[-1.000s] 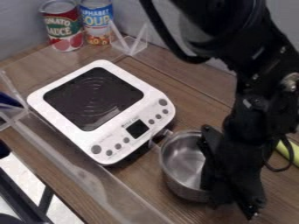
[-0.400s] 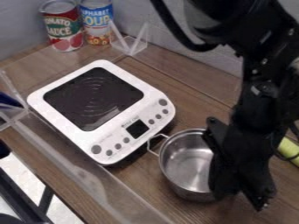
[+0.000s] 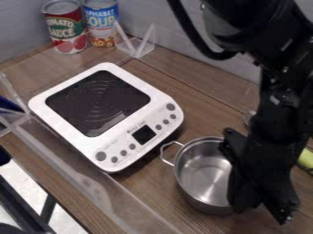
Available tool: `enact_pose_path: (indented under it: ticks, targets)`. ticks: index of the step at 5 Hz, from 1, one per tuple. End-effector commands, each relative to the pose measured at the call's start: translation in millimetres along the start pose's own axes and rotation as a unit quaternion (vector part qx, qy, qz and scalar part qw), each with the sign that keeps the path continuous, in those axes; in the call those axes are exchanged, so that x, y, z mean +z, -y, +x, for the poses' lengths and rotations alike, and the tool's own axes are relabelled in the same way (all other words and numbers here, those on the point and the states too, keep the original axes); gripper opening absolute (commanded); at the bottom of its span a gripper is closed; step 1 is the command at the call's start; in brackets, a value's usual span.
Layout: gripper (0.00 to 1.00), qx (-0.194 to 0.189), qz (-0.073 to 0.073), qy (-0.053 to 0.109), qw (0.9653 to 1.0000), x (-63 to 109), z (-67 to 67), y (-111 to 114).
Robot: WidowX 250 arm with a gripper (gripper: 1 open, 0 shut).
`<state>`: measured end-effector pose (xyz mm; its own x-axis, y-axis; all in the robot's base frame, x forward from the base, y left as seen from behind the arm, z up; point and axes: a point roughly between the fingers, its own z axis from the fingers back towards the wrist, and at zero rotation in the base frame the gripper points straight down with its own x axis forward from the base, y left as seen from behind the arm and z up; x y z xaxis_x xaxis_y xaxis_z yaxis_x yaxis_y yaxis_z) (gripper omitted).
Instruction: Remove silver pot from the white and black stove top and place it on the table
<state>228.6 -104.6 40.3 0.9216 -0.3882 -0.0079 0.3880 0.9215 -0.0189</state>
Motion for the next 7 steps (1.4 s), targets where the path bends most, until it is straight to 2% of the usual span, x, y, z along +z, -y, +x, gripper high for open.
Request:
enact_pose_path:
  ticks: [1,2,3,4,5,6,7]
  targets:
    - [1.00,-0.007,-0.011,0.013,0.9998,0.8,7.2,10]
    - [0.00,-0.007,-0.008,0.006,0.9999,22.1,9.6,6]
    - [1.00,-0.012,-0.003,0.004,0.9999,34.4,13.9,6]
    - [1.00,-0.013,-0.005,0.007,0.9999,35.0,18.0,9]
    - [1.00,-0.011,0.004,0.015,0.9998,60.4,19.7,7]
    - [1.00,-0.008,0.011,0.020,0.9997,93.6,16.7,1]
    - [1.00,-0.028,0.023,0.018,0.9992,100.7,11.5,-5]
